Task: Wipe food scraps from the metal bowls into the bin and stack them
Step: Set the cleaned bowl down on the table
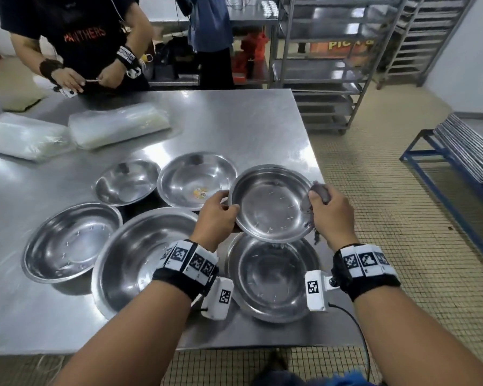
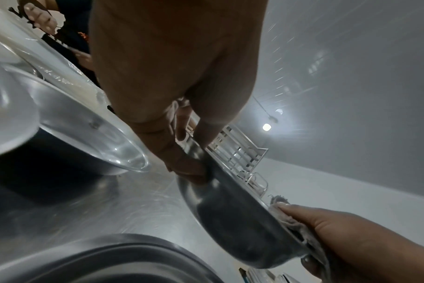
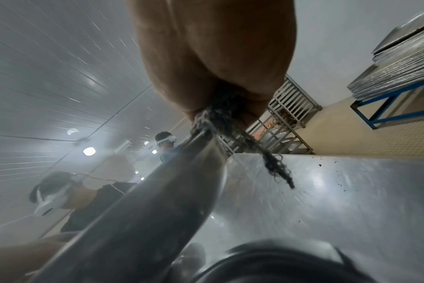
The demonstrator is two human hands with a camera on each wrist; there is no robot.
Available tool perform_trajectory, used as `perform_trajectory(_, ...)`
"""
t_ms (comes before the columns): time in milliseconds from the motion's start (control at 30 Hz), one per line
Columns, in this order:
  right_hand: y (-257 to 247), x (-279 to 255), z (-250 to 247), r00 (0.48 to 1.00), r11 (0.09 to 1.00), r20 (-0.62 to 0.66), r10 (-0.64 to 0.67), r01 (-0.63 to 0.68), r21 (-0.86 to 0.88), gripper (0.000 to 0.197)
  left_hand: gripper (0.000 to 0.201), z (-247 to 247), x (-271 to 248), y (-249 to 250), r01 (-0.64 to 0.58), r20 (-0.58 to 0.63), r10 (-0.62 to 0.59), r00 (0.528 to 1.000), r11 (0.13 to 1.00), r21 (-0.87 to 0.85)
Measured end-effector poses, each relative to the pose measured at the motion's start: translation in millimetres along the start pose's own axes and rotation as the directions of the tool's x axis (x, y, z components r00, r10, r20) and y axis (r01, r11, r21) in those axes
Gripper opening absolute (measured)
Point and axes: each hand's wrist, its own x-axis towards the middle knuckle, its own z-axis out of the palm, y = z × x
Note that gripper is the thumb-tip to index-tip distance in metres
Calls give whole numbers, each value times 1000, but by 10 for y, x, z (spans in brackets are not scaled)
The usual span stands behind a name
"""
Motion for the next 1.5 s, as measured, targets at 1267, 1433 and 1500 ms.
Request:
perform_trajectory(1267,1021,-266,-218,982,981,15,186,-185,-57,27,54,419,121,-216,-106,90,64,994,791,602)
perform_trajectory(1433,1241,-864,-307,964,941,79,253,-226,-252,37,51,400,-258,-377,-275,245,145,959,691,668)
perform_trajectory(1500,1281,-1017,-303,965,908,113,237,-179,-379,43,55,392,-379,-456,-313,287,153,946,666,677)
